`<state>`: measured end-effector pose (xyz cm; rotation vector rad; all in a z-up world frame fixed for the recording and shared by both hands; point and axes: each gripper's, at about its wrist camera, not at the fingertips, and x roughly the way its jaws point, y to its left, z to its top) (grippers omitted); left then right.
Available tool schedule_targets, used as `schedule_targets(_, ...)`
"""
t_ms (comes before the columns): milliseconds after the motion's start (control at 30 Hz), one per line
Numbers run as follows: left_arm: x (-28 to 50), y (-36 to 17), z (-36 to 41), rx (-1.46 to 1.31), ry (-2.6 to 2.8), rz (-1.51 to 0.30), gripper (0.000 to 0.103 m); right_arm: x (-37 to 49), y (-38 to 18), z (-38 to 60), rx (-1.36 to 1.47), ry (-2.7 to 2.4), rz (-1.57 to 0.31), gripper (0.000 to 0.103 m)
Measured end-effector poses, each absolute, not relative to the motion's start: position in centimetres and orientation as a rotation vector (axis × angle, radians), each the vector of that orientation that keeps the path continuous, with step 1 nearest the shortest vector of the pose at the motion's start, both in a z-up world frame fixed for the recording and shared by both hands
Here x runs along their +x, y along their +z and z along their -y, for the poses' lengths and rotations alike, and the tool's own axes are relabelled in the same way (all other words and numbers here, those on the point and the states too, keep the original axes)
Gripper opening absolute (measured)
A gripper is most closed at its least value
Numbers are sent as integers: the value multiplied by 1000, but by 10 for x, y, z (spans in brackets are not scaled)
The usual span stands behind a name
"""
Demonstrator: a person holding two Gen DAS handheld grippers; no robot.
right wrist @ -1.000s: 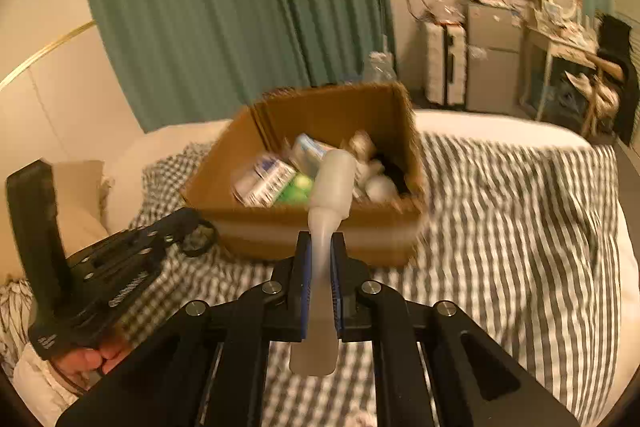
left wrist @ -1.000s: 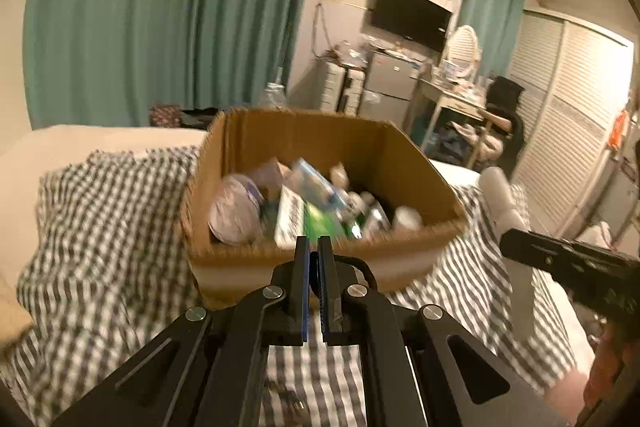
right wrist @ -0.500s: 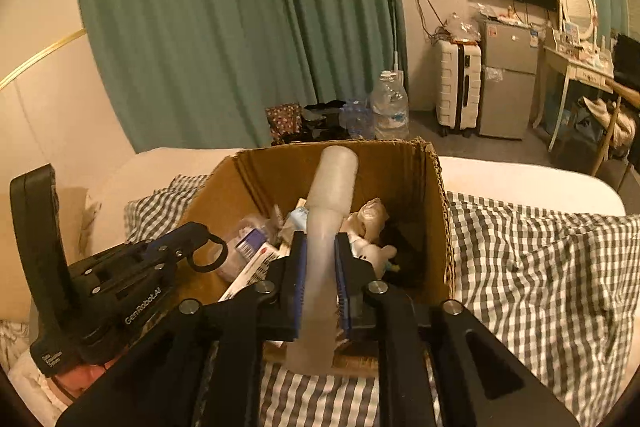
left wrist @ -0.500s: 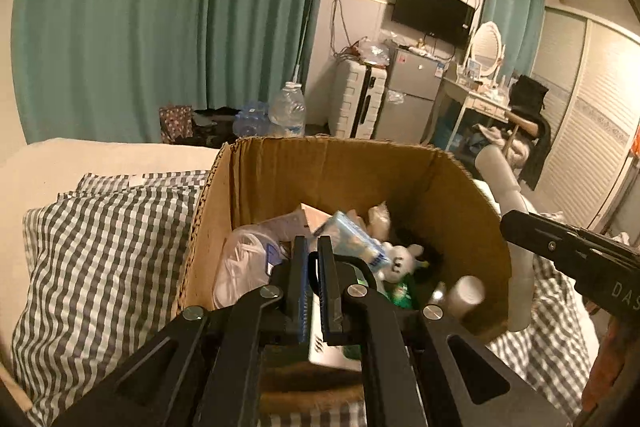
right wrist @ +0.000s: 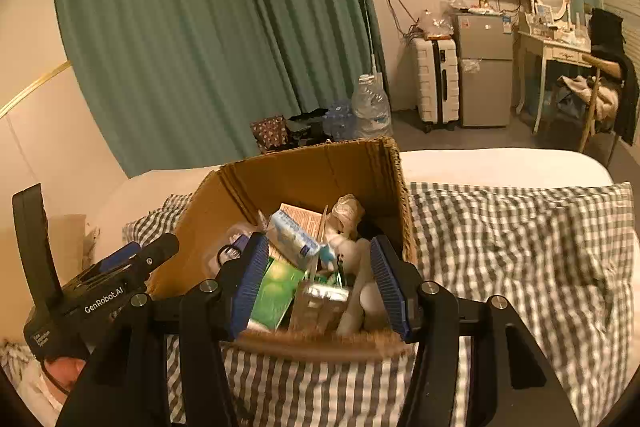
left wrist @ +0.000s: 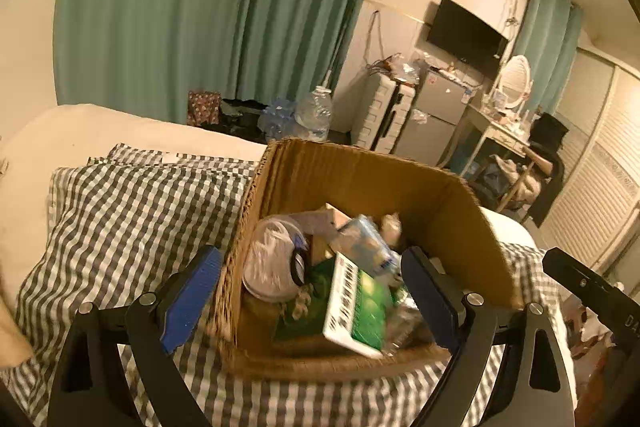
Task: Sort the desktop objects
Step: 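Open the right gripper to drop the cylinder into the box, then lower both grippers toward the bead bracelet and white sachet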
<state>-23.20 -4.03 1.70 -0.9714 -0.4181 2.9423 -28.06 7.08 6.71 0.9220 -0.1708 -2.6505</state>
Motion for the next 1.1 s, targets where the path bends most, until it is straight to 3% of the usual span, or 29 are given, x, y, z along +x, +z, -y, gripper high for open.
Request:
schedule_targets(233, -171, 76, 30, -848, 2994, 345, 94, -216, 120, -74, 832, -2693, 118, 57)
schedule_targets(333, -143, 100, 29, -760, 3025, 343, 103, -186, 144, -72, 768, -2707, 118, 70)
schedule_targets(500, -108, 106, 27, -810, 2980, 341, 103, -147, 155, -66, 773, -2733, 61, 70)
schedule_targets(600, -93, 91, 29, -872, 2985, 317, 103, -136, 141, -67, 849, -2743, 63, 72)
schedule_targets(667, -86, 78, 31, -901, 2979, 318, 103, -133, 126, -70, 908, -2760, 75, 83)
schedule_targets(767, -80, 45, 30, -1002, 2957, 328, 103, -128, 98, -75, 979, -2772, 115, 90)
schedule_targets(967, -68, -34, 35, -1101, 2919, 506, 103, -119, 20, -80, 1149, -2757, 156, 94)
schedule_targets(1100, -69, -82, 32, -1186, 2894, 511, 103, -121, -37, -85, 1315, -2721, 168, 95)
